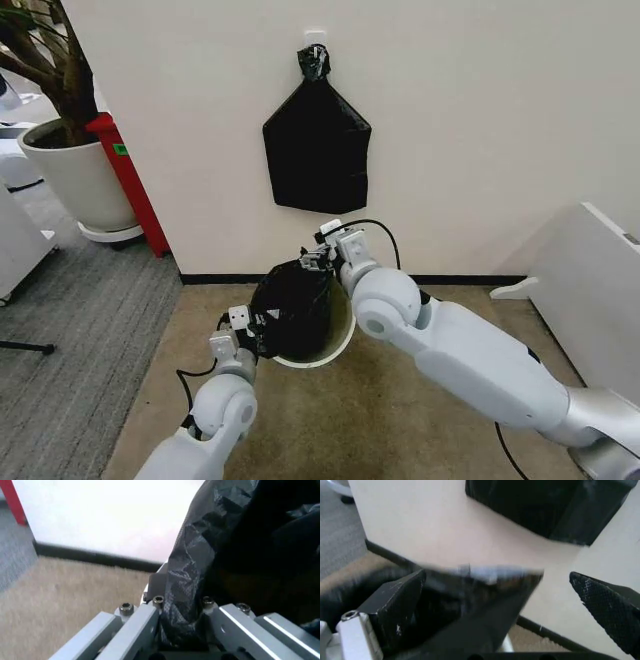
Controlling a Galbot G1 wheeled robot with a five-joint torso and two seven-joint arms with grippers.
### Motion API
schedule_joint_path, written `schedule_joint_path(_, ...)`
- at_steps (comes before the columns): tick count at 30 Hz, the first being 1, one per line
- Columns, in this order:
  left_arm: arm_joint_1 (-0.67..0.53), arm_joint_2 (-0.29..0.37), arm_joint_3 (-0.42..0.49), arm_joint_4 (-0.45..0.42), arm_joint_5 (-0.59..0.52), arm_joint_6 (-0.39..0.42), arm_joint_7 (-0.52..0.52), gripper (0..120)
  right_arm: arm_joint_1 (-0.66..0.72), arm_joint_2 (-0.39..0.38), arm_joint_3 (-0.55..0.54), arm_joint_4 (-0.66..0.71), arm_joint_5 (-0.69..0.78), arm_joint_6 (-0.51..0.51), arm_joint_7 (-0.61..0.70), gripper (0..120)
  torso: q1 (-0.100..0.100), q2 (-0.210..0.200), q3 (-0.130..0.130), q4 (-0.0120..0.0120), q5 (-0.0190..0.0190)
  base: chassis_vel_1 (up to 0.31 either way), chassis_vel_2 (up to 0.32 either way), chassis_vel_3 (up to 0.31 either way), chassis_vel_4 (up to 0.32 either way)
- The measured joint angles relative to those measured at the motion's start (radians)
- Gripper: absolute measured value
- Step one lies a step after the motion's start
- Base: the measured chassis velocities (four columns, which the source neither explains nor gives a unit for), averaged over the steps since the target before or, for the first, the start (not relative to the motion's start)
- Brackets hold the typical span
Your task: Place the garbage bag over the trash bin.
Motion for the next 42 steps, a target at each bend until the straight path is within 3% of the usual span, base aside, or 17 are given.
schedule_joint_path(10, -0.037, -0.007, 0.009, 0.012, 0.052, -0.027, 0.0, 2, -0.029, 0.016, -0.027, -0.092, -0.073, 0.001, 0.005, 100, 0.0, 0.0, 0.0, 0.0002, 0.0002, 0.0, 0.0, 0.0, 0.0)
schedule_joint_path(22, -0.05, 0.006, -0.026, 0.02, 0.068, -0.053, -0.011, 2, -0.075, -0.048, 0.008, -0.064, -0.094, 0.001, -0.015, 100, 0.0, 0.0, 0.0, 0.0001, 0.0001, 0.0, 0.0, 0.0, 0.0)
schedule_joint_path(28, -0.04, 0.002, -0.04, -0.019, 0.02, -0.054, -0.016, 2, -0.119, -0.066, 0.03, -0.064, -0.148, 0.002, -0.05, 100, 0.0, 0.0, 0.0, 0.0001, 0.0002, 0.0, 0.0, 0.0, 0.0)
schedule_joint_path(32, -0.037, 0.006, -0.056, -0.052, -0.068, -0.05, -0.031, 2, -0.147, -0.097, 0.056, -0.055, -0.177, 0.004, -0.083, 100, 0.0, 0.0, 0.0, 0.0002, 0.0003, 0.0, 0.0, 0.0, 0.0)
schedule_joint_path(42, -0.027, 0.008, -0.069, -0.029, -0.059, -0.059, -0.028, 2, -0.146, -0.15, 0.081, -0.033, -0.178, 0.006, -0.111, 100, 0.0, 0.0, 0.0, 0.0002, 0.0003, 0.0, 0.0, 0.0, 0.0)
